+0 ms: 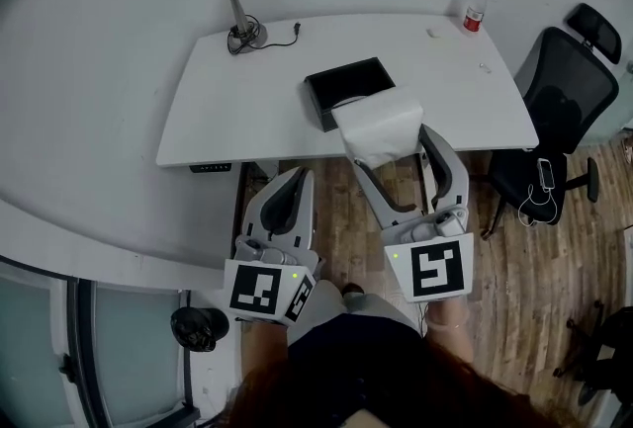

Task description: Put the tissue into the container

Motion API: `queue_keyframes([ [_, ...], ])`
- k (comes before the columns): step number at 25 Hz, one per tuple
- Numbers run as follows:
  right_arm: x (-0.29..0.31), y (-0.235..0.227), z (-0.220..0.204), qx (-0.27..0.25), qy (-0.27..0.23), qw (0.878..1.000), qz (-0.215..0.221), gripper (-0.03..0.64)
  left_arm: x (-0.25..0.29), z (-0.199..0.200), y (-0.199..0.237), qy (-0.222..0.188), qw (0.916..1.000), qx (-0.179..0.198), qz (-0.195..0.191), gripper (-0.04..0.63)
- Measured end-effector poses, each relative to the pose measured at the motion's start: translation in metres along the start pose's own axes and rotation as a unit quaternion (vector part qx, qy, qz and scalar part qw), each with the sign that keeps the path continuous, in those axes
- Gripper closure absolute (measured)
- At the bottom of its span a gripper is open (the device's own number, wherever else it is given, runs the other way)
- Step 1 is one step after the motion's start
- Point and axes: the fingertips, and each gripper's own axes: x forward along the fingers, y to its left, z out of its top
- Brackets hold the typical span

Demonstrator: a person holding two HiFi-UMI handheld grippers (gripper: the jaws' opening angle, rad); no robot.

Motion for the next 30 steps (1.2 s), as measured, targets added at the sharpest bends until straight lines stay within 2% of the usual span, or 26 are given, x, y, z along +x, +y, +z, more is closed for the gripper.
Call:
queue_keyframes([
  [30, 0.138, -0.028, -0.061, -0.007, 0.067, 0.998, -0.009, 0.238, 0.111, -0.022, 0.095, 0.003, 0.9994, -0.019, -0.03, 0.566],
])
